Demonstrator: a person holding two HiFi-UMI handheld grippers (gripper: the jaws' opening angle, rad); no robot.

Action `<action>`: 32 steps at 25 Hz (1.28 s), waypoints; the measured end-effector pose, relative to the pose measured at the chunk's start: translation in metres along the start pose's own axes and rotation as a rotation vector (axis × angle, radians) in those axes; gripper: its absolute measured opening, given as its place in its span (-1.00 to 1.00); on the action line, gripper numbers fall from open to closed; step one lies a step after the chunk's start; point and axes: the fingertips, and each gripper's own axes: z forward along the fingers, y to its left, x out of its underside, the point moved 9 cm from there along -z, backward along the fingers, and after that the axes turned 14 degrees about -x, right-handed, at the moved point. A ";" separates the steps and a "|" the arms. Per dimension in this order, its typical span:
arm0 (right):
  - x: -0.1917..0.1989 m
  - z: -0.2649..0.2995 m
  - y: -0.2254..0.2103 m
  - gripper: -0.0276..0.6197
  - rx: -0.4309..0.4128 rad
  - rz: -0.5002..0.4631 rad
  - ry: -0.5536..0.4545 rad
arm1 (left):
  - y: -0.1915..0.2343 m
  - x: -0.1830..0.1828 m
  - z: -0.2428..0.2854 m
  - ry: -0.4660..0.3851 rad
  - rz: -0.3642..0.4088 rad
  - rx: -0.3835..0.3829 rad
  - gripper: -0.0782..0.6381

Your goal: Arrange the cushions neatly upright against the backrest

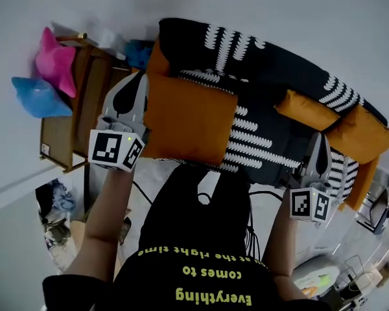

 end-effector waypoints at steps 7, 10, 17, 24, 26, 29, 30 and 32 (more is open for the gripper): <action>0.021 0.036 0.065 -0.88 -0.049 -0.032 0.067 | 0.068 0.045 -0.011 0.049 -0.090 -0.040 -0.78; 0.042 0.047 0.076 -0.88 -0.075 -0.025 0.110 | 0.077 0.066 -0.015 0.093 -0.089 -0.067 -0.78; 0.135 0.063 0.085 -0.88 -0.150 0.070 0.247 | 0.095 0.116 -0.023 0.195 -0.027 -0.141 -0.78; 0.247 0.083 0.058 -0.78 -0.233 0.246 0.405 | 0.099 0.182 -0.022 0.329 -0.077 -0.190 -0.70; 0.285 0.091 0.044 -0.49 -0.289 0.386 0.458 | 0.094 0.206 -0.015 0.415 -0.108 -0.108 -0.30; 0.343 0.101 0.025 -0.25 -0.325 0.488 0.536 | 0.085 0.235 -0.008 0.518 -0.066 -0.057 -0.03; 0.362 0.103 0.019 -0.16 -0.323 0.478 0.578 | 0.083 0.244 -0.007 0.540 -0.031 -0.073 0.02; 0.394 0.104 0.008 -0.04 -0.321 0.445 0.657 | 0.081 0.261 -0.005 0.568 0.009 -0.118 0.14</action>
